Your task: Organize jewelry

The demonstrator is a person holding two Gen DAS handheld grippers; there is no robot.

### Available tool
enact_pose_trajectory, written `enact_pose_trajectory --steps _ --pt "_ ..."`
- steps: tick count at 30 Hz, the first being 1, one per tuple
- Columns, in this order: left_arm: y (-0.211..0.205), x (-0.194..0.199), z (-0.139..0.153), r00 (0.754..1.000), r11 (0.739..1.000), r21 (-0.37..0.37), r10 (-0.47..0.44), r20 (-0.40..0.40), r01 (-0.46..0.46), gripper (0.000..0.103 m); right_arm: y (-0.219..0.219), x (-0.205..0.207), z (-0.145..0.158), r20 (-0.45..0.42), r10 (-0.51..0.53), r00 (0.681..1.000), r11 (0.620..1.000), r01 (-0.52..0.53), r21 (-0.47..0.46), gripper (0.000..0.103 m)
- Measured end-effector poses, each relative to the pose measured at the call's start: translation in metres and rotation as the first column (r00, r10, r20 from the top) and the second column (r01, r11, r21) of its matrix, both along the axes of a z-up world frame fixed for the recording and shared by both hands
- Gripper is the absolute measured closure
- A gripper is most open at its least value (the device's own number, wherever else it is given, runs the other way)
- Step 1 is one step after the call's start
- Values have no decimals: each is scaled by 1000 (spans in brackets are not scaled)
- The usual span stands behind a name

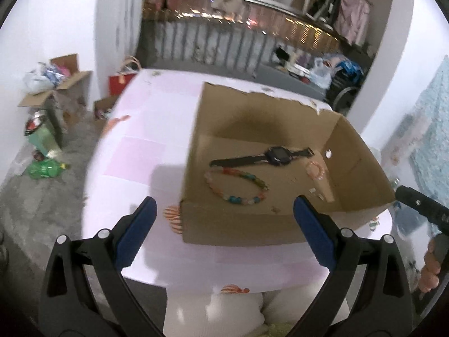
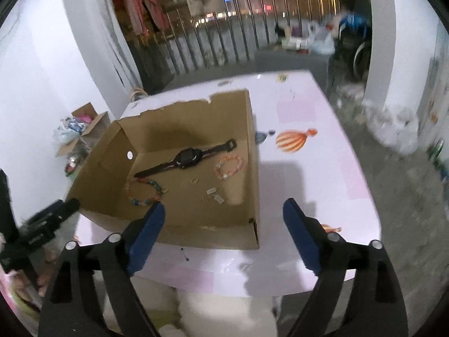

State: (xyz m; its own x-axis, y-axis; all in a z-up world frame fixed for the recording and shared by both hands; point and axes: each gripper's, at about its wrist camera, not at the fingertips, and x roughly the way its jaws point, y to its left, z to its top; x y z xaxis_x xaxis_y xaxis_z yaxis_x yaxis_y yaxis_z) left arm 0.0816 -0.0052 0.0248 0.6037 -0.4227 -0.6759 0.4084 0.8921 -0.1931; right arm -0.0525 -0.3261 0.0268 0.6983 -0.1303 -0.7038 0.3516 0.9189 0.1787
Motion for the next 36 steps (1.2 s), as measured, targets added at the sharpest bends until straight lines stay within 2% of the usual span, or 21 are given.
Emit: enact_pose_trajectory --steps 3,7,11,16,22,25,30,33,36 --pt "0 -12 -2 999 999 41 36 7 -36 8 17 -7 4 35 8 999 997 -5 -81 7" --pt "-3 -24 -10 1000 997 79 16 -10 -15 8 38 -10 2 43 25 999 990 -19 -137 7" --pt "-1 -36 -16 1000 993 118 15 -11 -14 8 51 -15 -6 33 22 999 992 -18 -125 7" --pt "10 -45 -12 998 994 91 53 14 -54 8 58 -16 -17 -1 -5 1000 992 5 -123 7" --pt "7 -40 0 992 982 151 100 77 -110 8 62 -11 -7 16 -5 1000 971 9 -241 6" --pt "6 -35 4 990 976 176 120 74 -131 8 63 -10 -1 35 -22 999 955 32 -294 7" --pt "2 -25 15 993 977 182 101 56 -109 8 62 -10 17 86 -20 996 952 45 -302 6" --pt "0 -19 23 996 982 166 86 30 -90 8 62 -6 29 84 13 996 957 12 -291 7" --pt "-4 -16 24 996 983 162 90 11 -90 8 59 -3 32 69 4 998 968 14 -250 6"
